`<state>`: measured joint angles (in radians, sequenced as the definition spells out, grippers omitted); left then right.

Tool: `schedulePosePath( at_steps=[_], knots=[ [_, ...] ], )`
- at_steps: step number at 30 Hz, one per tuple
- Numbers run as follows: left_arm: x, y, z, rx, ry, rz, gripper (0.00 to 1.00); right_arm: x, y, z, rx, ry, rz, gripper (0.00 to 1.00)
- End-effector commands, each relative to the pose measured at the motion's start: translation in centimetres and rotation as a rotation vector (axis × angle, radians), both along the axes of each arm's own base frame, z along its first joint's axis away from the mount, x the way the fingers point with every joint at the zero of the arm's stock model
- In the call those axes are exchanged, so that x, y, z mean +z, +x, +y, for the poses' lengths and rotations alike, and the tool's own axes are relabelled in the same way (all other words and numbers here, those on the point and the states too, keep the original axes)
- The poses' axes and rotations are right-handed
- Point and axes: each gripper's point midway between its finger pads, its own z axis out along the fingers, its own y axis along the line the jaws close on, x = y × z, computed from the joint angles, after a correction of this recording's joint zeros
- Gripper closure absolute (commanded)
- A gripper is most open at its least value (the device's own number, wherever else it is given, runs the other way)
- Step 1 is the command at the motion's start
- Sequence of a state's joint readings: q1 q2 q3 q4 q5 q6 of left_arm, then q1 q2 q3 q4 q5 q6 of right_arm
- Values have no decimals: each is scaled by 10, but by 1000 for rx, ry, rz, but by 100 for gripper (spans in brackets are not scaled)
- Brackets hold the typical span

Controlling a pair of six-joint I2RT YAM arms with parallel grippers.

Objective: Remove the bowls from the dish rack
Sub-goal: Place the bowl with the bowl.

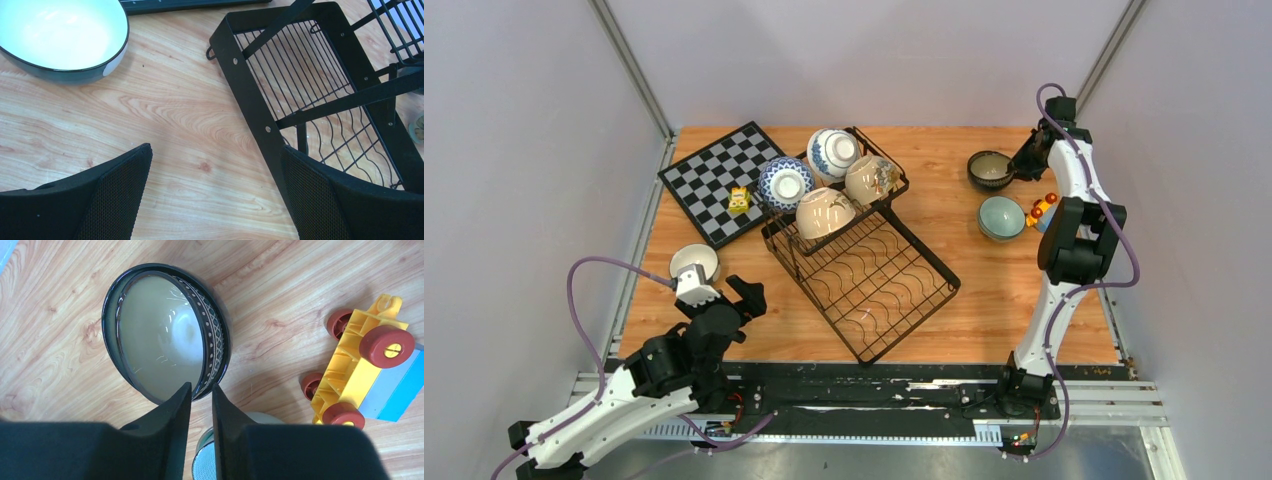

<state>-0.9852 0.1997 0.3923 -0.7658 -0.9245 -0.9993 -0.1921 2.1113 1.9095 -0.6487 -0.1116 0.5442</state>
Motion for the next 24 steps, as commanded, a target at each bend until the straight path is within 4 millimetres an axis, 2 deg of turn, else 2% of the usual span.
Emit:
schedulePosePath(
  at_steps=[1, 6, 24],
  knots=[
    [-1, 0, 2, 15, -10, -6, 0, -10, -8, -10, -10, -13, 39, 79],
    [0, 0, 2, 16, -10, -8, 0, -14, -5, -10, -8, -9, 43, 84],
    [-2, 1, 2, 19, -2, -5, 0, -29, -7, -12, -4, -13, 79, 87]
  ],
)
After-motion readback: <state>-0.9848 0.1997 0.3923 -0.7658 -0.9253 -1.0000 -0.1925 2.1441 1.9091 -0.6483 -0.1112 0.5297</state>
